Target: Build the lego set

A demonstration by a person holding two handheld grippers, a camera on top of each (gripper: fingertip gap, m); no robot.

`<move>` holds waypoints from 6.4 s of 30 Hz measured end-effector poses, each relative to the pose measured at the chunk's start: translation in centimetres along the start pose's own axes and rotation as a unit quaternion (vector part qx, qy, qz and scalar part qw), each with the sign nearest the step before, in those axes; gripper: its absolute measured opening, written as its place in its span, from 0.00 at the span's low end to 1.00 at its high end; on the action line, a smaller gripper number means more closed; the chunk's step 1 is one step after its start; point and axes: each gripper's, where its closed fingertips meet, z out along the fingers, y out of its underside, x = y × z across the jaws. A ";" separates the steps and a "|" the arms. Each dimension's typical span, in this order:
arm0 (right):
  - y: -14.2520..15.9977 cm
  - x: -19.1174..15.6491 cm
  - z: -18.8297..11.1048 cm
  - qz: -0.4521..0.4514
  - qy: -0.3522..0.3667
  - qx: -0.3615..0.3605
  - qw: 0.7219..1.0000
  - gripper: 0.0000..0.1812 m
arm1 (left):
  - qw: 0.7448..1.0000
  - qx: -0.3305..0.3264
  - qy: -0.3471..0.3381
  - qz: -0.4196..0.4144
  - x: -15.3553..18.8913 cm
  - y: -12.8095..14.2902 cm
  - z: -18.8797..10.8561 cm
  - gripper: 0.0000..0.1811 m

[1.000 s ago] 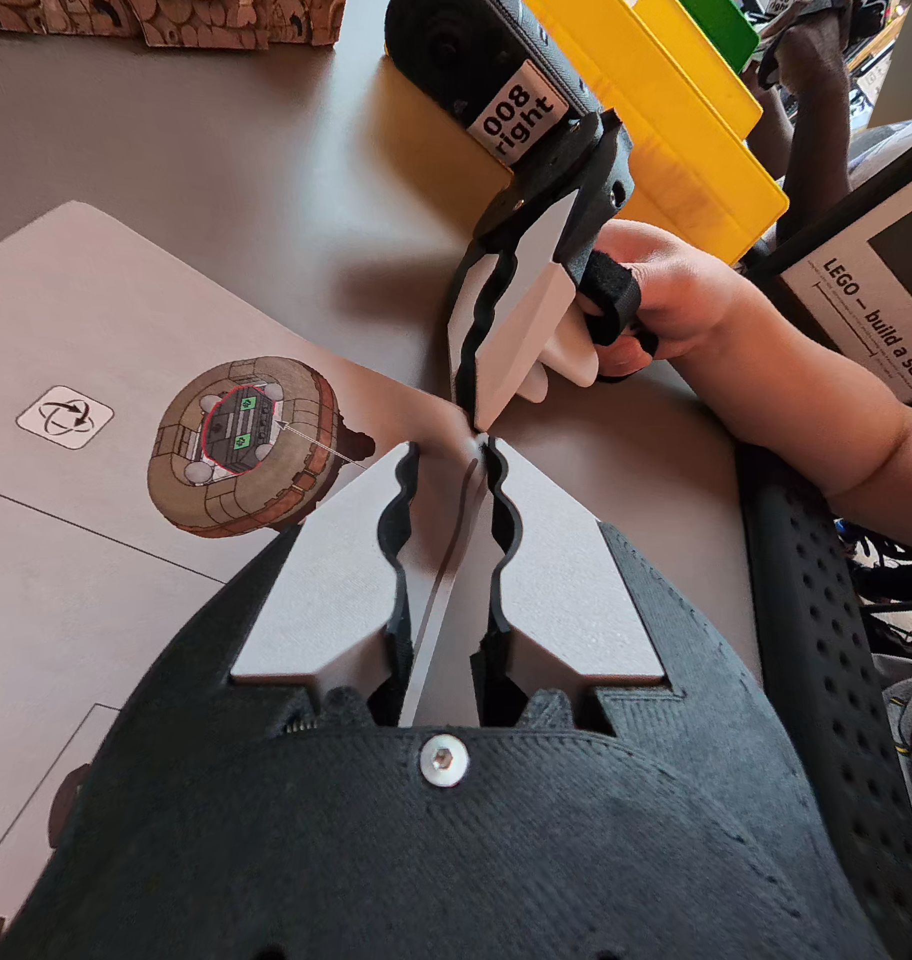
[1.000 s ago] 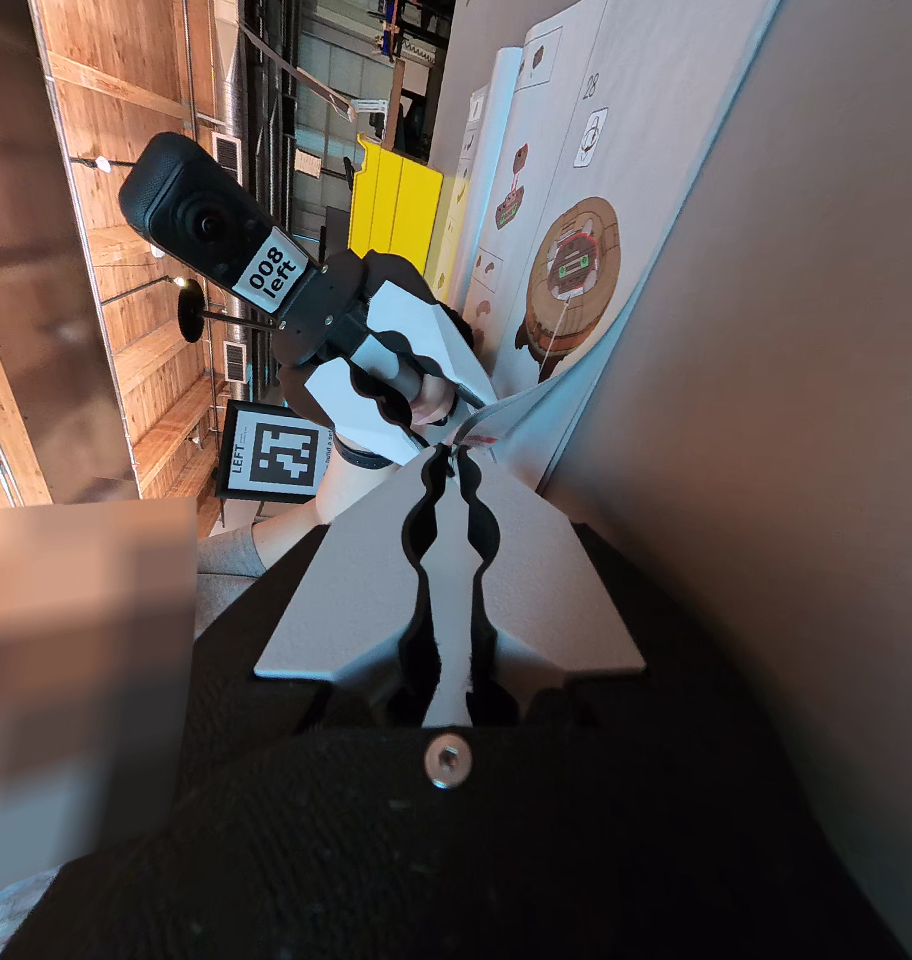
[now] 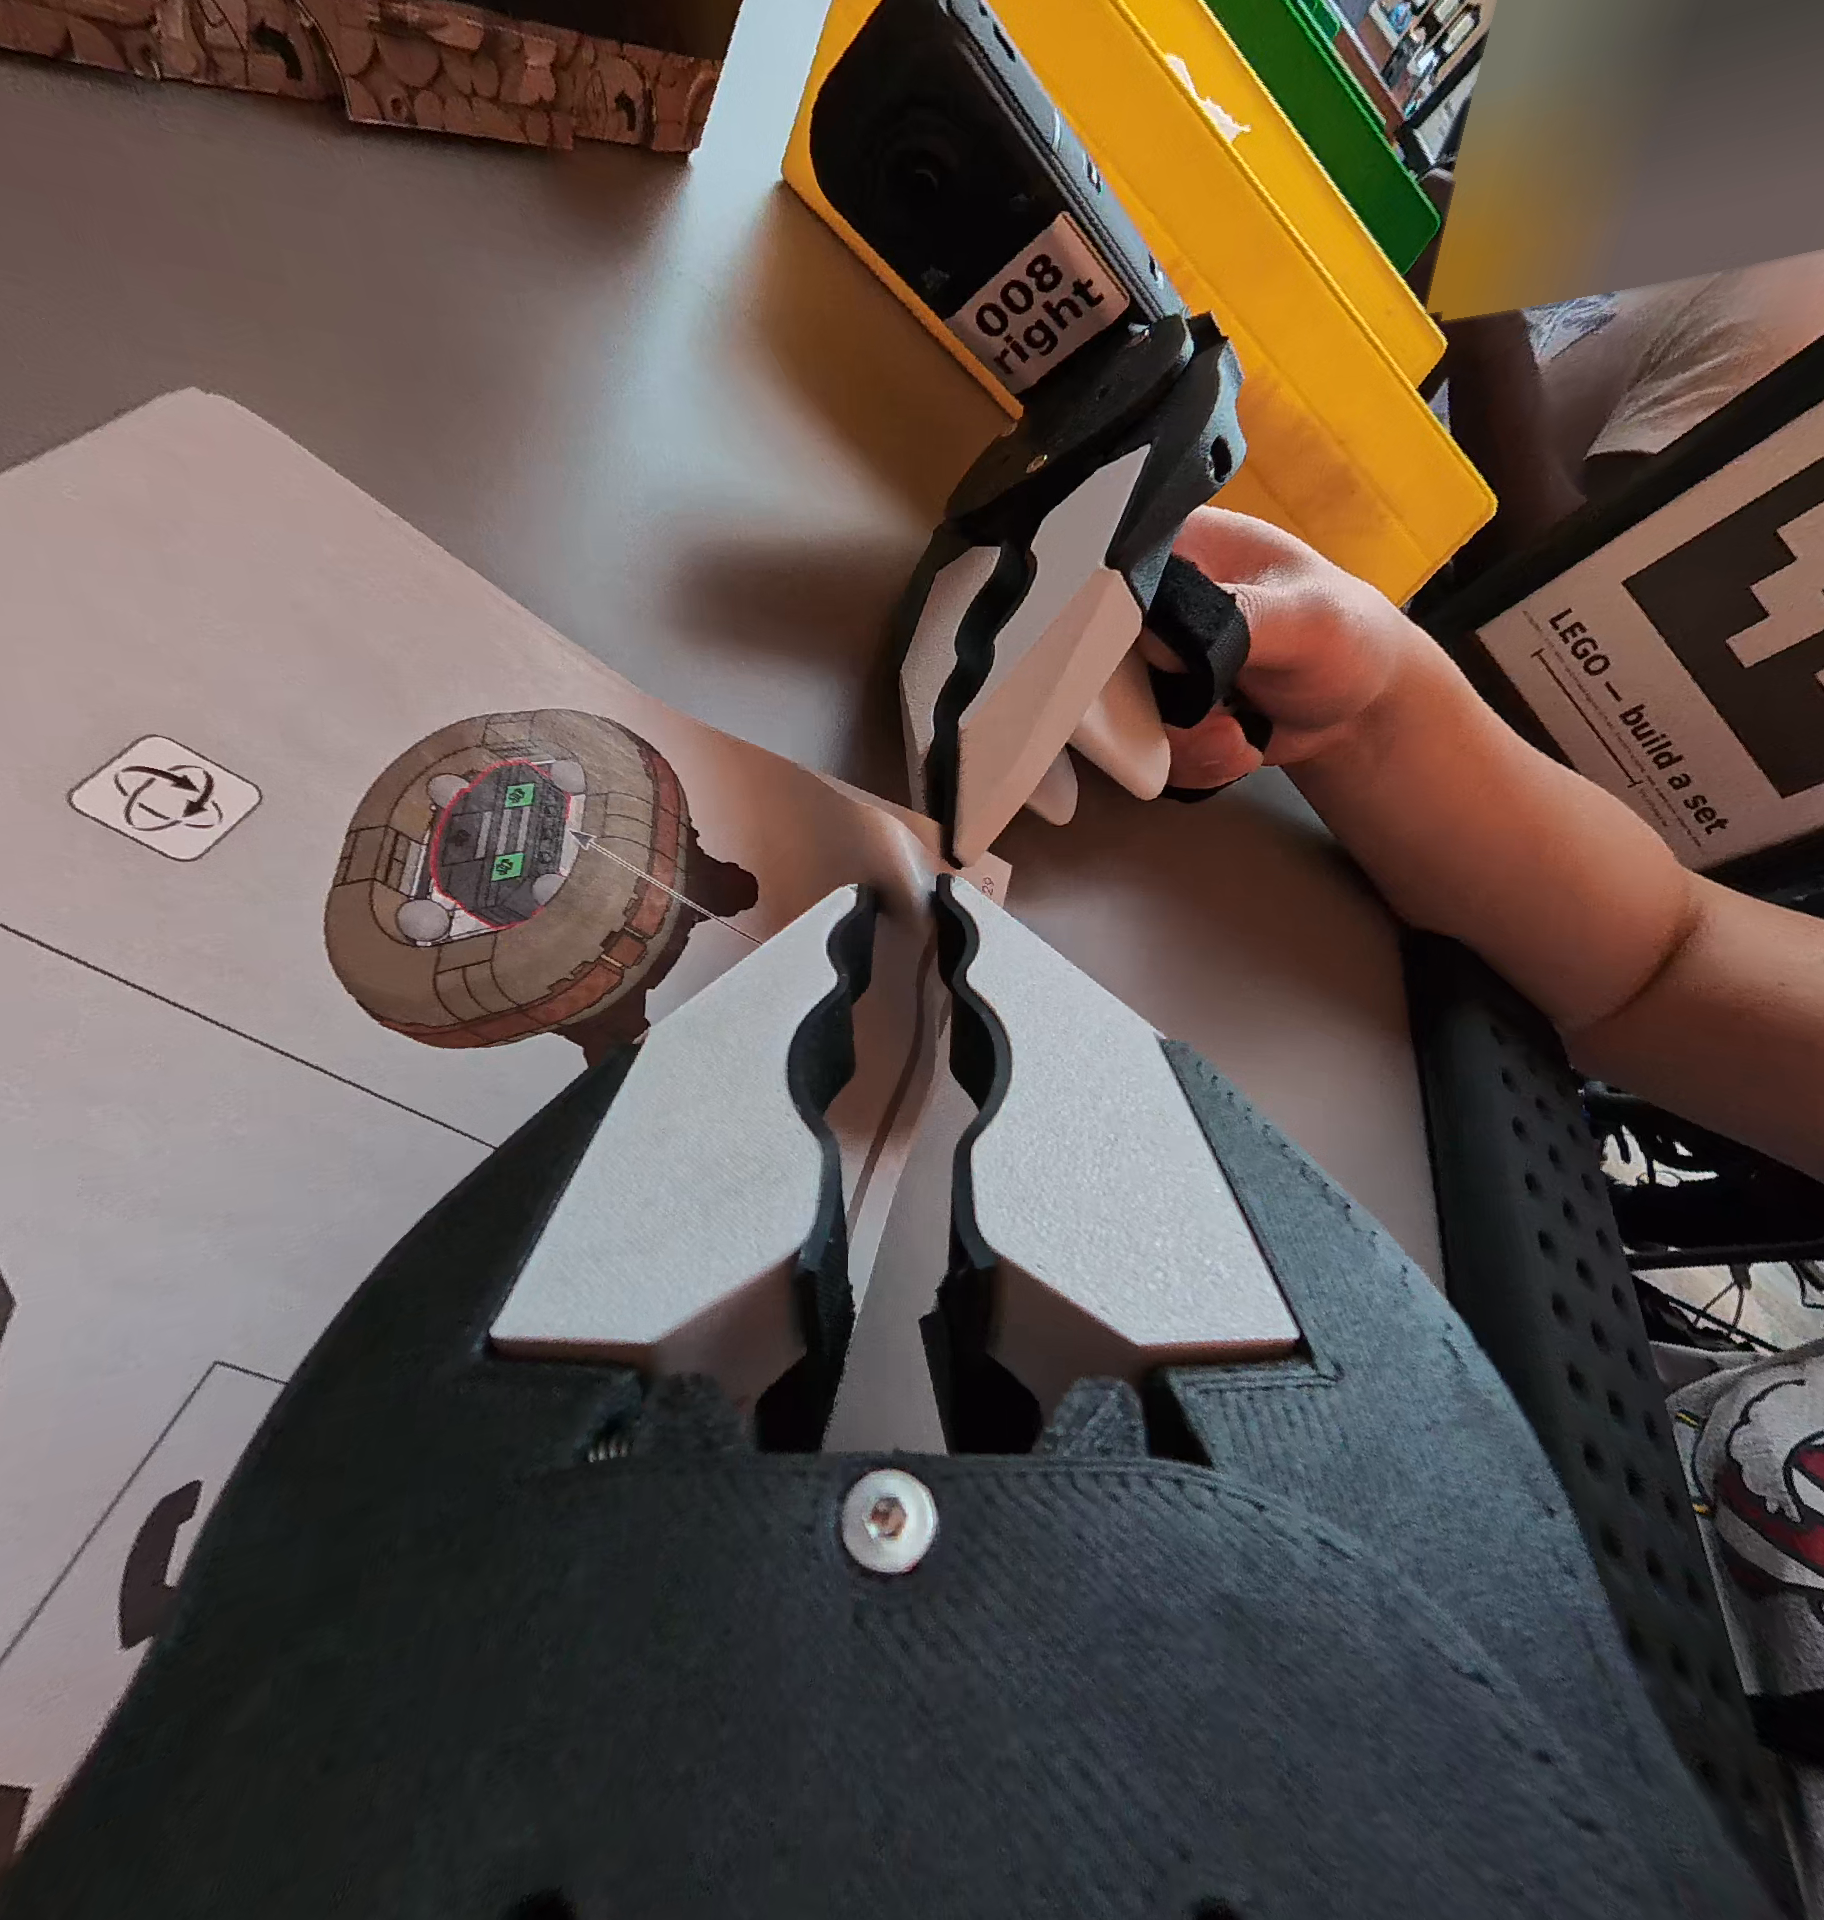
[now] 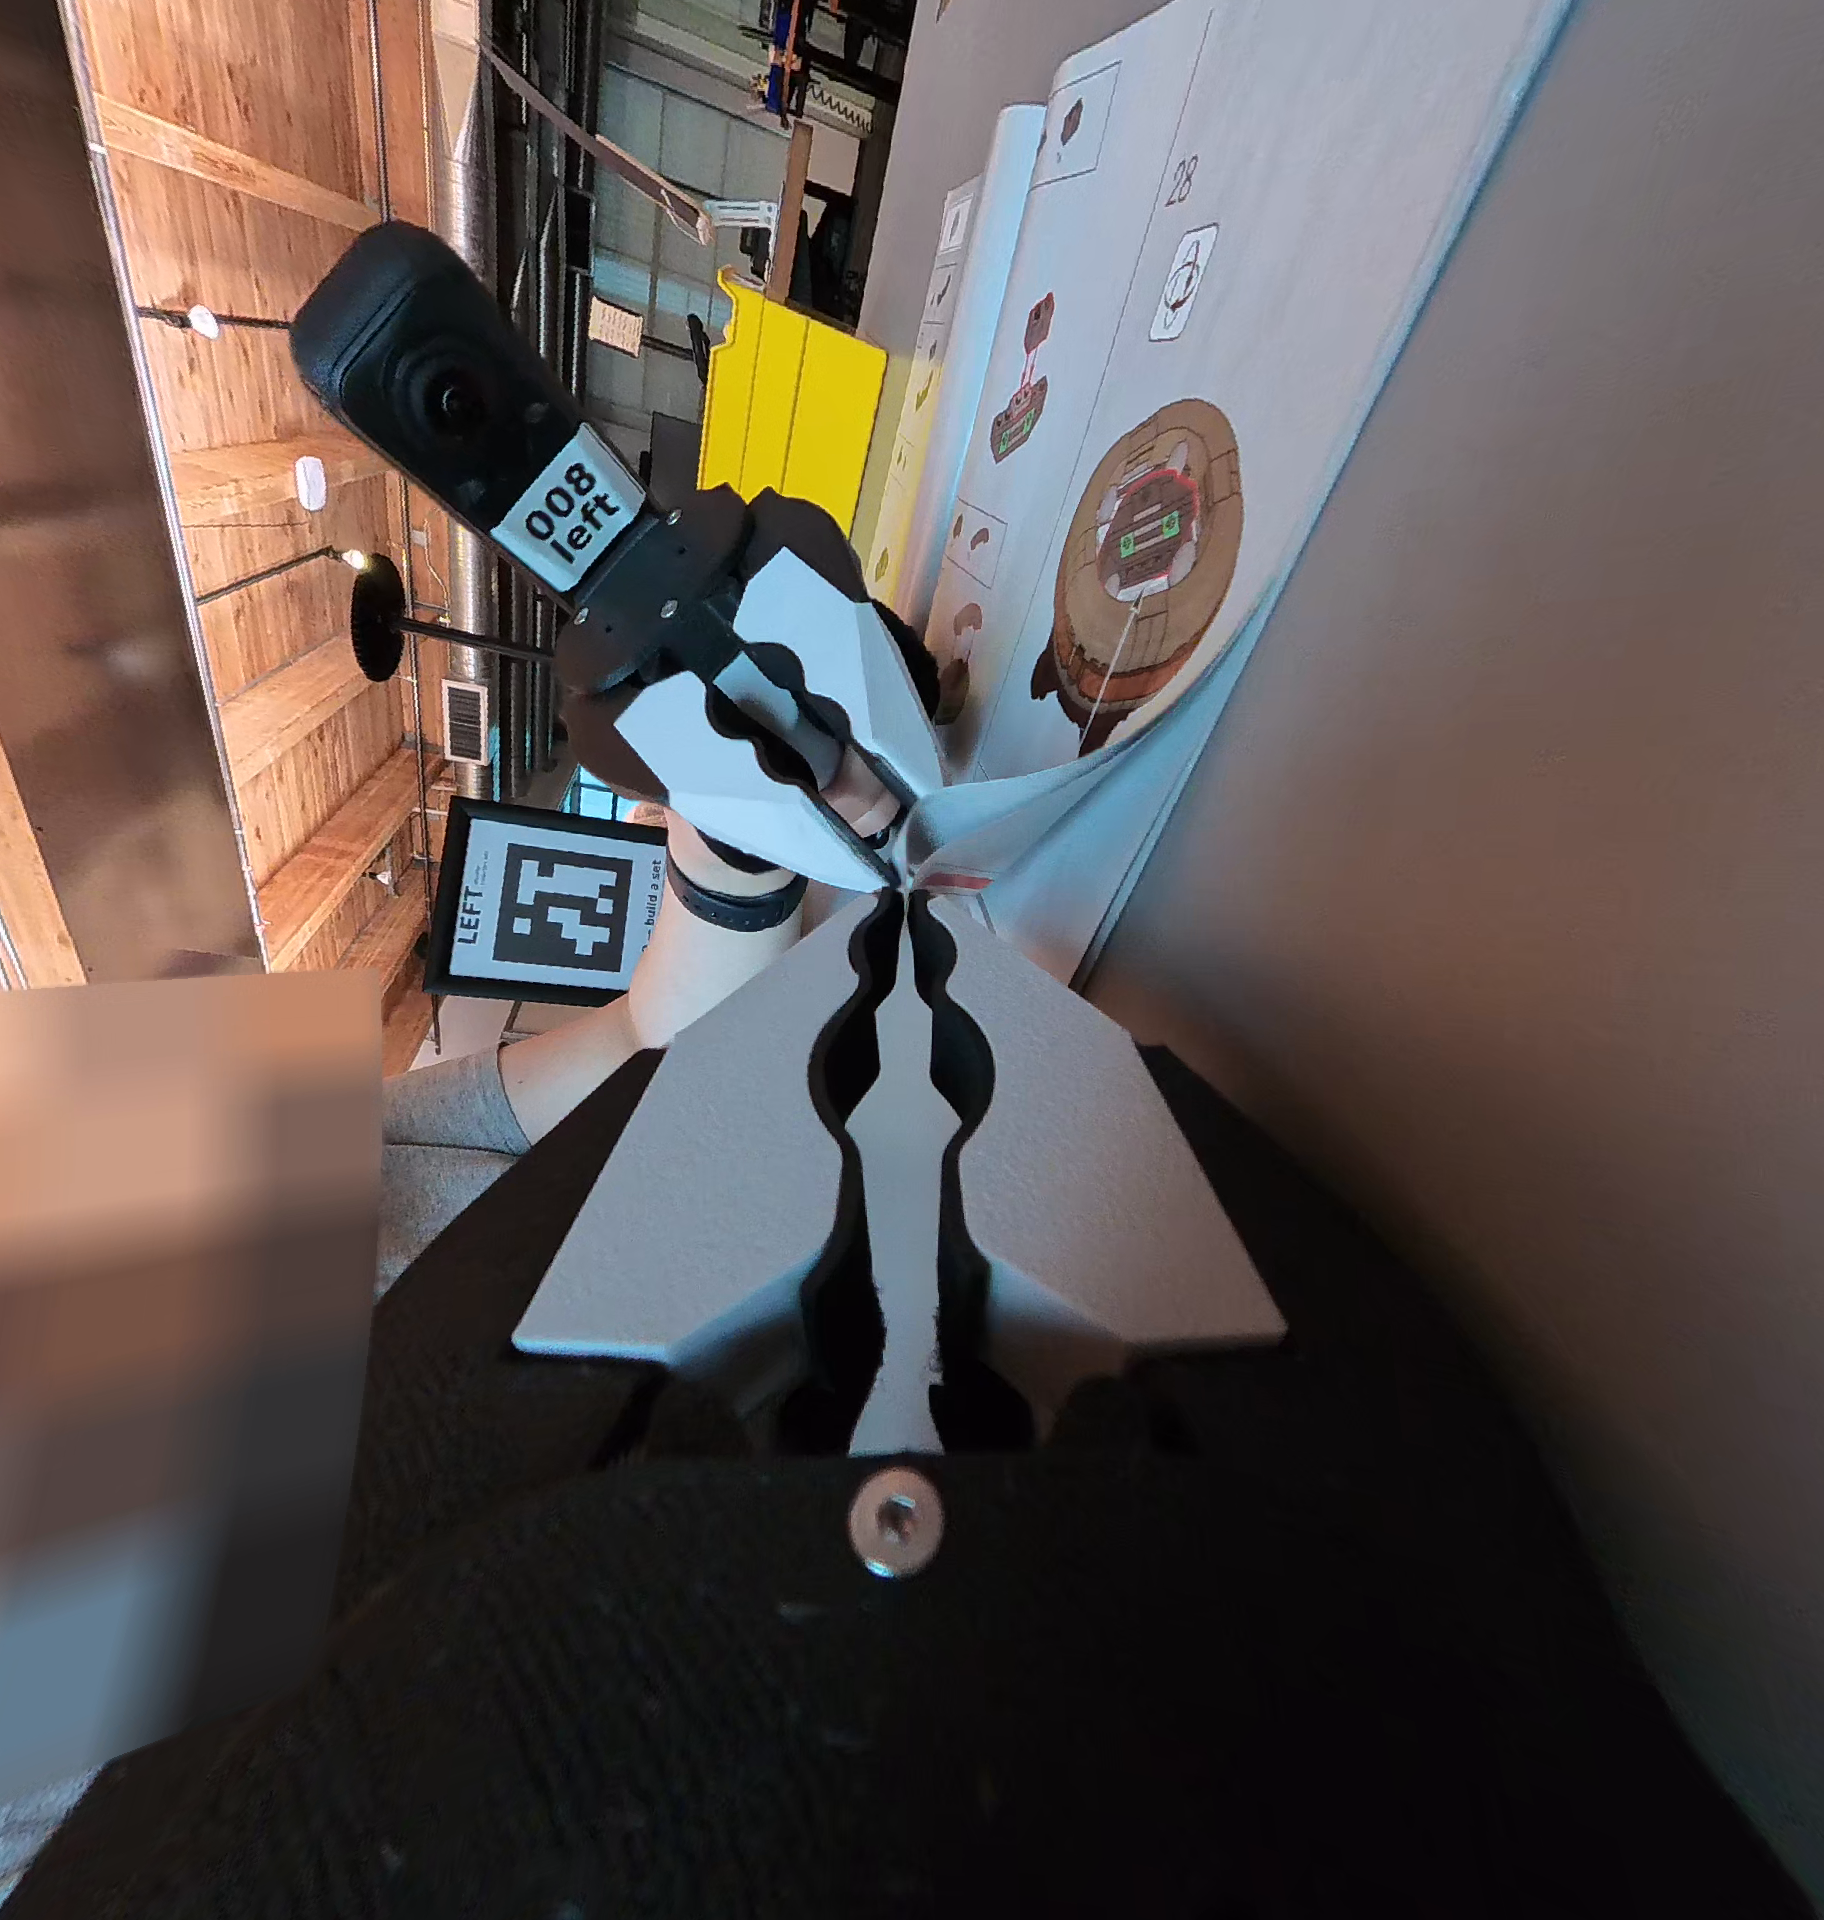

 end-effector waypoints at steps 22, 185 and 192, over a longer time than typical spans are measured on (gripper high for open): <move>0.1 0.3 0.1 -0.019 0.021 -0.005 1.000 0.00 | 1.000 -0.002 0.003 -0.001 0.1 0.1 0.0 0.05; -1.0 -4.9 23.6 -0.710 0.421 -0.060 0.562 0.27 | 0.972 0.193 -0.123 -0.045 17.4 20.0 -31.4 0.06; -1.2 -4.7 21.1 -0.699 0.458 -0.040 0.547 0.23 | 0.972 0.194 -0.119 -0.053 17.0 20.0 -31.5 0.06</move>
